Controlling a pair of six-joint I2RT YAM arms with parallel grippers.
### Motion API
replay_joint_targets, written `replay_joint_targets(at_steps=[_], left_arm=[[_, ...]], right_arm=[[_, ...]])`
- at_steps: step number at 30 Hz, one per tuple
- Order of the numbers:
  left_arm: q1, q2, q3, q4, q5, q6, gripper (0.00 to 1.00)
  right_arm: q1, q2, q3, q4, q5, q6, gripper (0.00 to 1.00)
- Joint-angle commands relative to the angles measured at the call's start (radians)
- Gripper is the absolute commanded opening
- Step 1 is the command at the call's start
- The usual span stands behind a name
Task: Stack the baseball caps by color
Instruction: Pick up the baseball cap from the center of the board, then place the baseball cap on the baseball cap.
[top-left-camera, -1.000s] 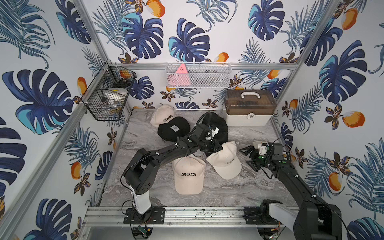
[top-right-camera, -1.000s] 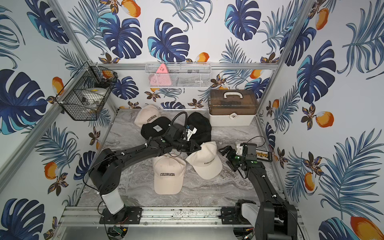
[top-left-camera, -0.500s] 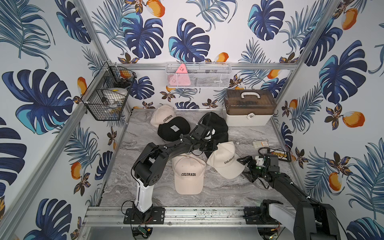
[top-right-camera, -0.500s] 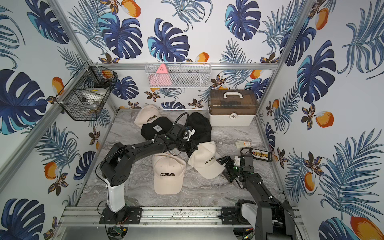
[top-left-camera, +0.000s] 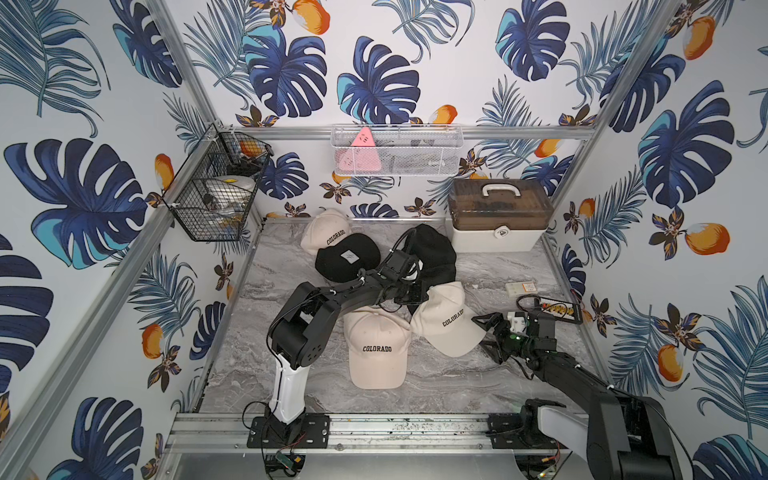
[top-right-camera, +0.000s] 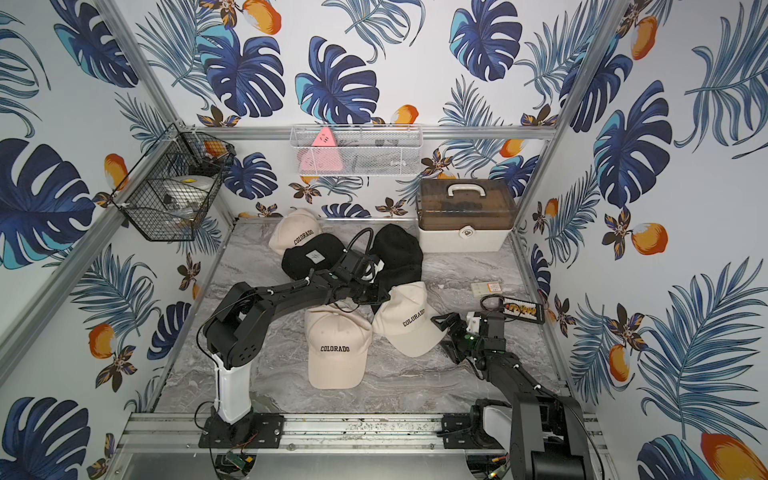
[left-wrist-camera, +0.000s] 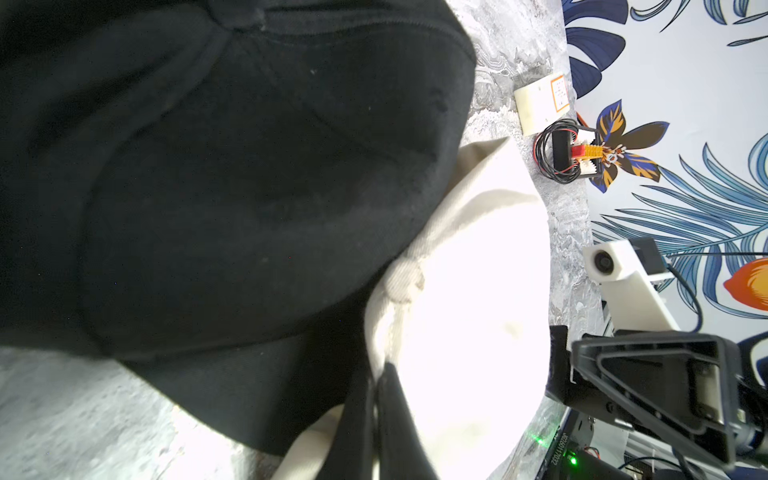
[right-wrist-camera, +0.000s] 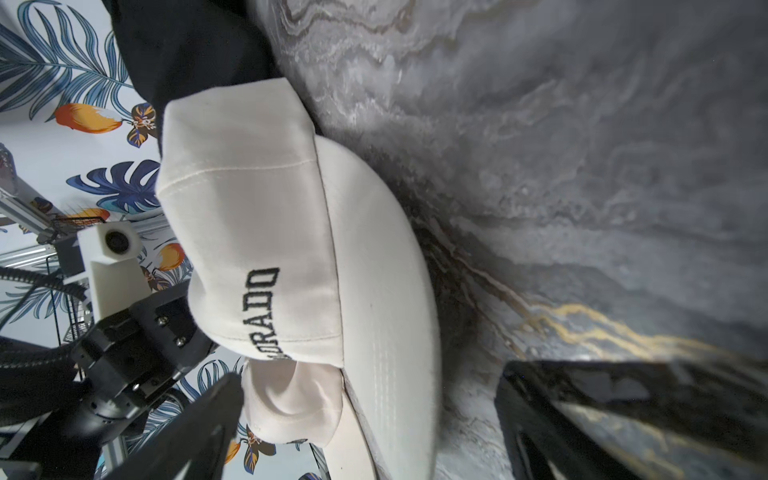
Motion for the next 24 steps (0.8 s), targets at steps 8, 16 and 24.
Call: replay_joint_targets(at_steps=[8, 16, 24], left_arm=[[0.002, -0.025, 0.041, -0.041, 0.02, 0.043, 0.0], [0.003, -0.045, 0.088, -0.075, 0.029, 0.064, 0.0], [0.003, -0.143, 0.168, -0.156, -0.007, 0.082, 0.0]], right_arm=[[-0.002, 0.034, 0.008, 0.047, 0.051, 0.029, 0.33], [-0.001, -0.027, 0.038, 0.047, -0.037, 0.075, 0.0], [-0.001, -0.417, 0.043, -0.188, 0.007, 0.154, 0.0]])
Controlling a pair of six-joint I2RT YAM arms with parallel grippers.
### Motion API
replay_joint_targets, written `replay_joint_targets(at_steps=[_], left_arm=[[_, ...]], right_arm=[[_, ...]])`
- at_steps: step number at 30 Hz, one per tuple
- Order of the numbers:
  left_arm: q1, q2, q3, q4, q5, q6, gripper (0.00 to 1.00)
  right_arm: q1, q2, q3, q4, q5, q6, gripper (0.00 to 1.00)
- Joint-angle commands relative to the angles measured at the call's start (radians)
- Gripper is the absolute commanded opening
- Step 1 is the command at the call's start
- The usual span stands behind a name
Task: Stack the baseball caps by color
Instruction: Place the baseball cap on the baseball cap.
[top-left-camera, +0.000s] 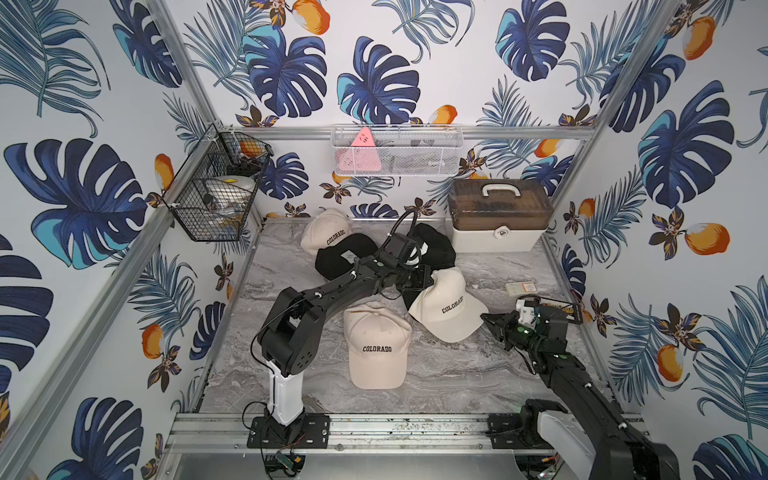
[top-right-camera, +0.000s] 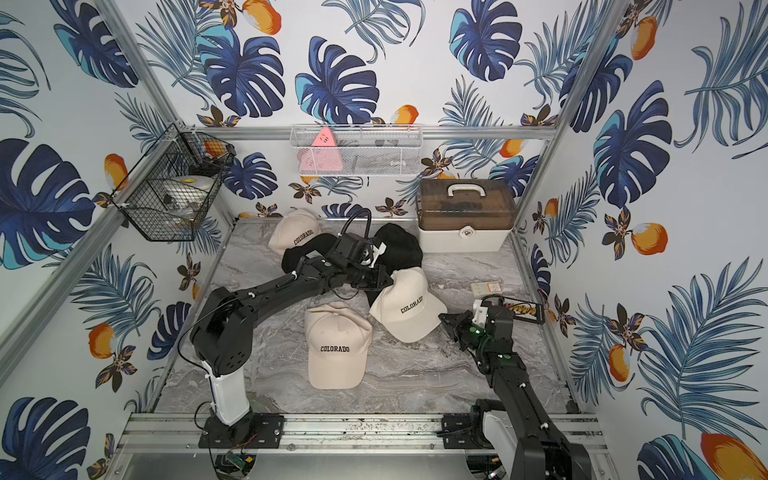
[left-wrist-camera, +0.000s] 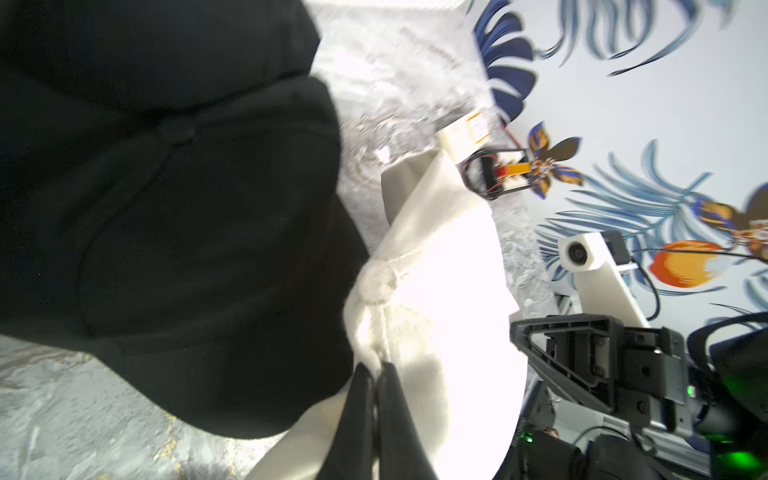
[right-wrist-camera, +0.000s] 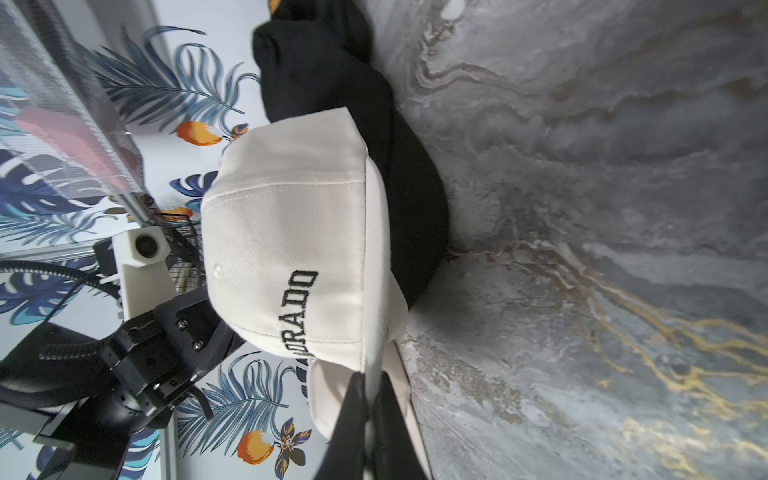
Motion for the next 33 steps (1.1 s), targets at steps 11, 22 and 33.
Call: replay_joint_targets(at_steps=[11, 22, 33], left_arm=[[0.037, -0.191, 0.004, -0.22, -0.145, 0.066, 0.0], [0.097, -0.357, -0.148, -0.224, -0.131, 0.172, 0.0], [0.171, -0.466, -0.258, -0.244, -0.194, 0.245, 0.0]], right_arm=[[0.295, -0.397, -0.034, -0.14, 0.218, 0.331, 0.0], [1.052, -0.113, -0.091, 0.203, 0.664, 0.4, 0.0], [1.269, 0.569, 0.0, 0.794, 0.672, 0.457, 0.07]])
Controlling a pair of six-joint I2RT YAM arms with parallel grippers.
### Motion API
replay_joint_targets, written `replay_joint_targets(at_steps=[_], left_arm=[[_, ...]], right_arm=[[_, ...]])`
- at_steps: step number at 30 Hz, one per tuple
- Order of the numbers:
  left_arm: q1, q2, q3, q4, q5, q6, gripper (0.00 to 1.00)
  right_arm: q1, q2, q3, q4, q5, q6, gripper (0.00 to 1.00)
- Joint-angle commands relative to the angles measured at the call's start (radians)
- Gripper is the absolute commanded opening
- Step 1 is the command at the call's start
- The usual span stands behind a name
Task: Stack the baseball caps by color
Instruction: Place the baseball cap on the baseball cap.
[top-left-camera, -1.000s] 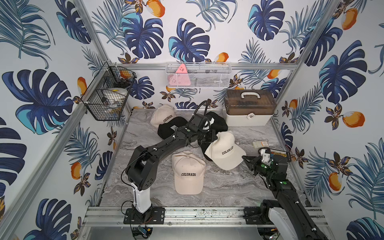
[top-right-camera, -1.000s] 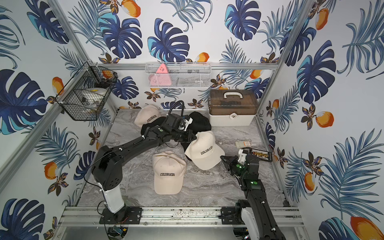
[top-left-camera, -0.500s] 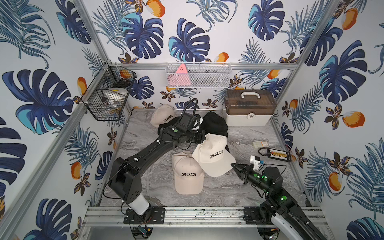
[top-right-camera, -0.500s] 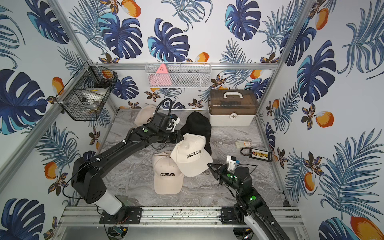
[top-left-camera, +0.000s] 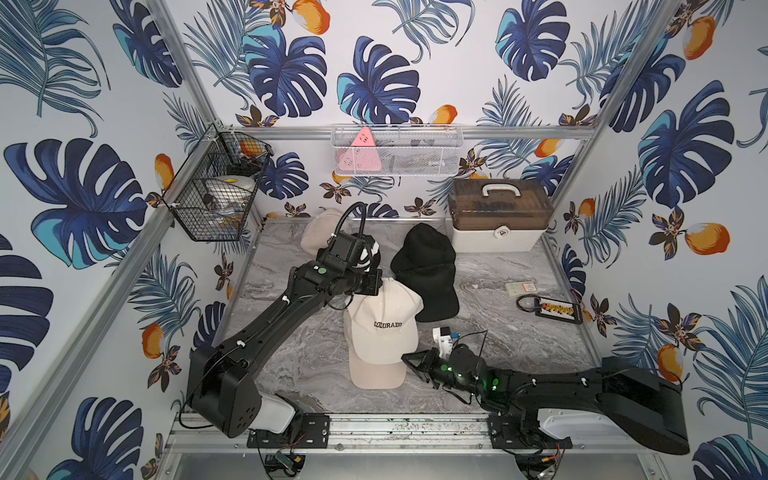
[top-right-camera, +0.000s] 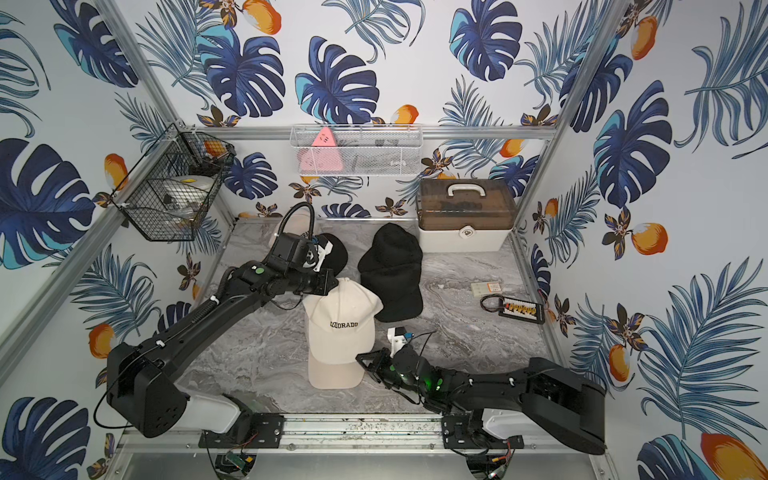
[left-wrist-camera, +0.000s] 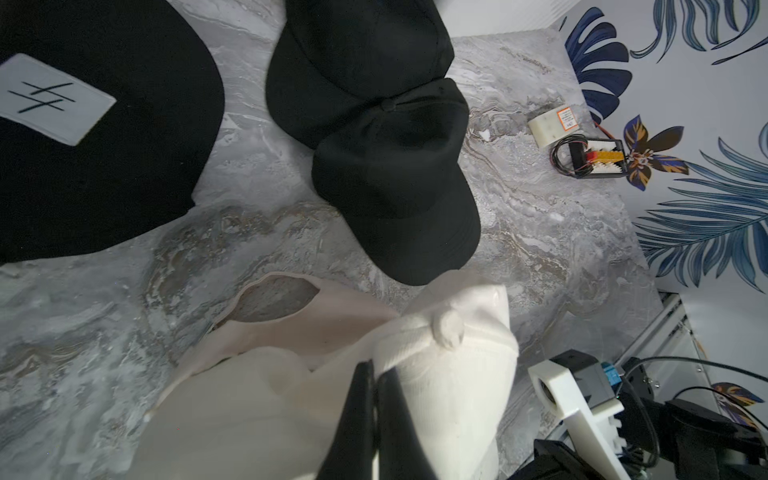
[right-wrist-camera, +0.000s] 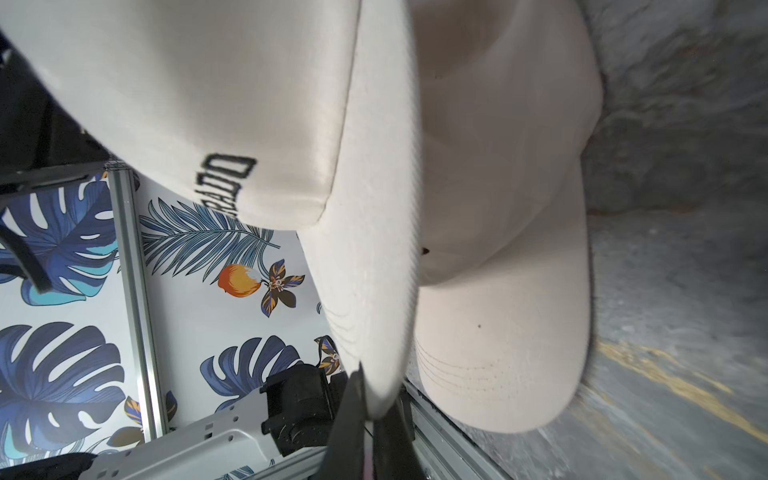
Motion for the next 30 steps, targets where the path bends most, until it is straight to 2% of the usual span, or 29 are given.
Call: replay_joint_targets(at_steps=[1, 3, 5, 8, 9, 10, 12, 16, 19, 22, 27, 30], left_arm=[[0.005, -0.015, -0.019, 0.085, -0.025, 0.023, 0.0], [0.007, -0.02, -0.044, 0.092, -0.053, 0.004, 0.0], [0.006, -0.025, -0.071, 0.106, -0.08, -0.017, 0.0], [0.006, -0.026, -0.1, 0.113, -0.107, -0.036, 0.0], [0.006, -0.028, -0.107, 0.115, -0.115, -0.043, 0.0], [0.006, -0.03, -0.114, 0.115, -0.122, -0.052, 0.04], [0.006, -0.035, -0.127, 0.124, -0.128, -0.071, 0.12], [0.006, -0.045, -0.154, 0.143, -0.124, -0.094, 0.34], [0.006, -0.045, -0.156, 0.142, -0.123, -0.096, 0.49], [0.007, -0.053, -0.156, 0.141, -0.124, -0.096, 0.63], [0.006, -0.102, -0.155, 0.119, -0.159, -0.104, 0.82], [0.006, -0.151, -0.157, 0.092, -0.173, -0.124, 0.85]], right_arm=[[0.025, 0.107, 0.013, 0.155, -0.062, 0.029, 0.08], [0.032, 0.144, 0.023, 0.154, -0.07, 0.041, 0.14], [0.034, 0.15, 0.049, 0.067, -0.081, 0.043, 0.18], [0.044, 0.121, 0.098, -0.087, -0.085, 0.009, 0.34], [0.046, 0.102, 0.111, -0.14, -0.083, -0.007, 0.42], [0.047, 0.08, 0.122, -0.195, -0.078, -0.022, 0.49], [0.047, 0.031, 0.133, -0.306, -0.057, -0.049, 0.57], [0.047, -0.062, 0.157, -0.518, -0.008, -0.133, 0.81], [0.047, -0.105, 0.219, -0.718, 0.02, -0.242, 0.93], [0.046, -0.153, 0.277, -0.916, 0.066, -0.339, 1.0], [0.029, -0.259, 0.379, -1.208, 0.236, -0.488, 1.0], [-0.057, -0.276, 0.452, -1.265, 0.255, -0.63, 1.0]])
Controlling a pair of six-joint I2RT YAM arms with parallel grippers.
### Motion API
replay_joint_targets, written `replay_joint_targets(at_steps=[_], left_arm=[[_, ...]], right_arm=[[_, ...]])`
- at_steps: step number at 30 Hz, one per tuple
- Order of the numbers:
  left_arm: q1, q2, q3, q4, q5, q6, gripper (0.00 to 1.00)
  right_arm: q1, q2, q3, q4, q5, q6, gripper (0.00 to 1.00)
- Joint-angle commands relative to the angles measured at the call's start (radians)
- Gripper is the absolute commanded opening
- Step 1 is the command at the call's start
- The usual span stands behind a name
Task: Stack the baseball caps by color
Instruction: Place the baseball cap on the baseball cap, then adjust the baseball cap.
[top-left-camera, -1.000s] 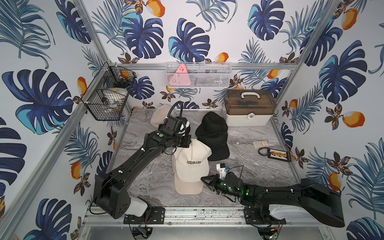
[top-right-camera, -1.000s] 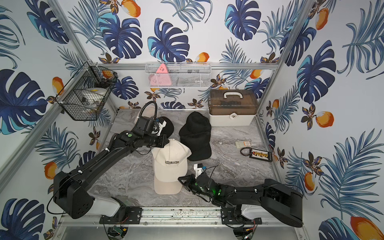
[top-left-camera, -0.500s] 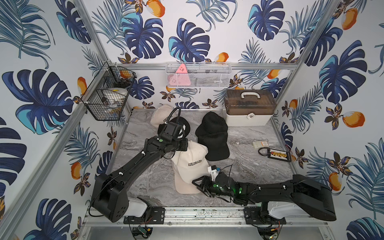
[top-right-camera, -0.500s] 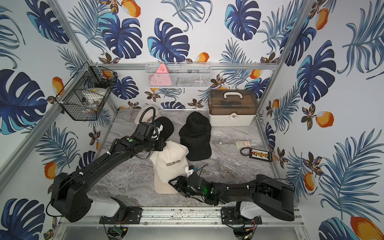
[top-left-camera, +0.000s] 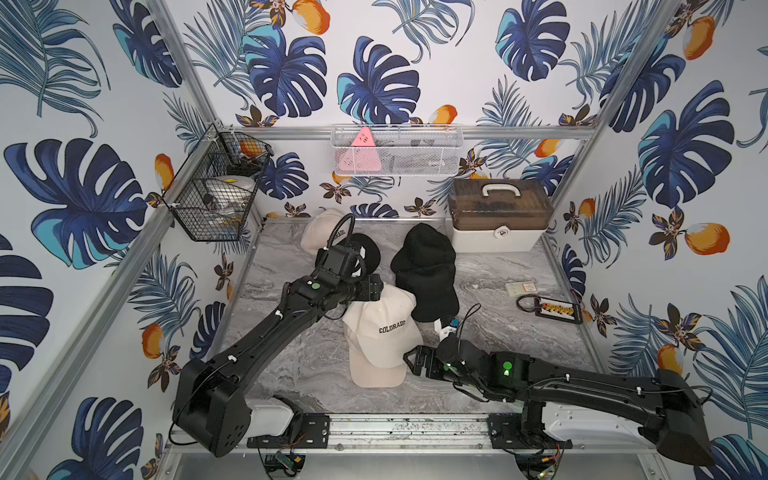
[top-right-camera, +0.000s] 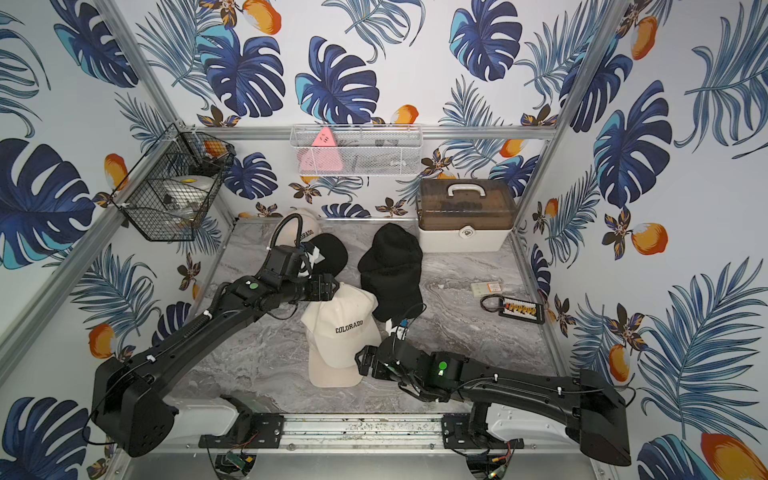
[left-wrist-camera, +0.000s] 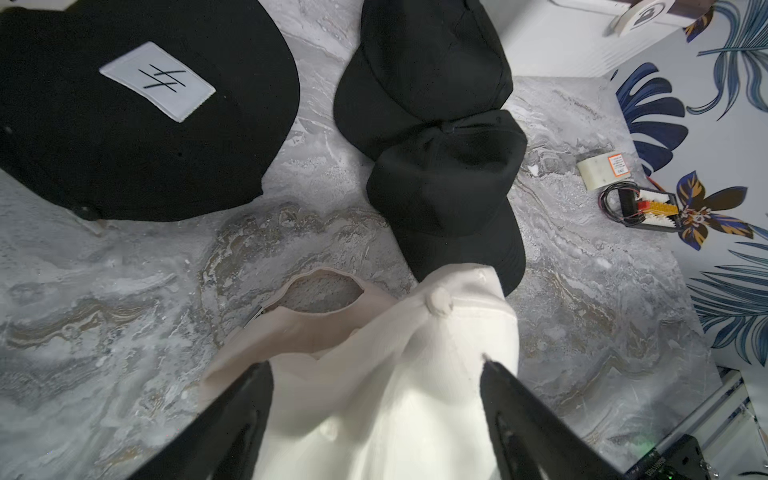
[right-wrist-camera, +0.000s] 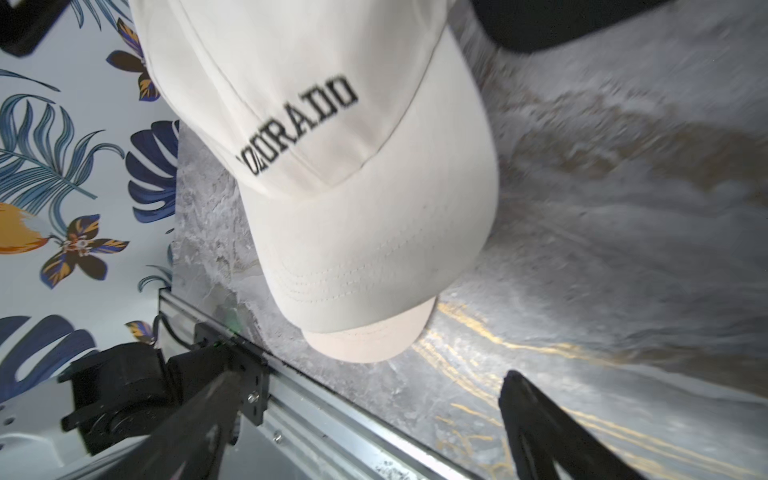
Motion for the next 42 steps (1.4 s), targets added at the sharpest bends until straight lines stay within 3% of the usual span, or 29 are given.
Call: replay_joint_targets(at_steps=[1, 6, 8, 12, 18, 33, 37, 42], left_arm=[[0.001, -0.051, -0.001, -0.033, -0.037, -0.038, 0.85], [-0.019, -0.145, -0.035, -0.094, -0.034, -0.172, 0.81], [-0.036, -0.173, -0.059, -0.102, -0.016, -0.231, 0.79], [-0.08, -0.221, -0.116, -0.072, 0.009, -0.34, 0.79], [-0.097, -0.199, -0.201, 0.014, 0.015, -0.384, 0.79], [-0.097, -0.091, -0.231, 0.092, -0.01, -0.369, 0.76], [-0.098, -0.101, -0.261, 0.136, 0.007, -0.384, 0.6], [-0.097, -0.116, -0.255, 0.114, -0.025, -0.372, 0.35]], right_arm=[[-0.105, -0.001, 0.078, -0.173, 0.055, -0.234, 1.0], [-0.464, 0.115, 0.232, -0.124, -0.294, -0.486, 1.0], [-0.542, 0.18, 0.298, -0.103, -0.397, -0.547, 1.0], [-0.634, 0.347, 0.45, -0.085, -0.582, -0.61, 1.0], [-0.66, 0.52, 0.536, 0.069, -0.922, -0.592, 0.93], [-0.639, 0.597, 0.47, 0.12, -0.937, -0.646, 0.81], [-0.628, 0.612, 0.448, 0.136, -0.957, -0.632, 0.67], [-0.623, 0.607, 0.417, 0.162, -0.936, -0.603, 0.43]])
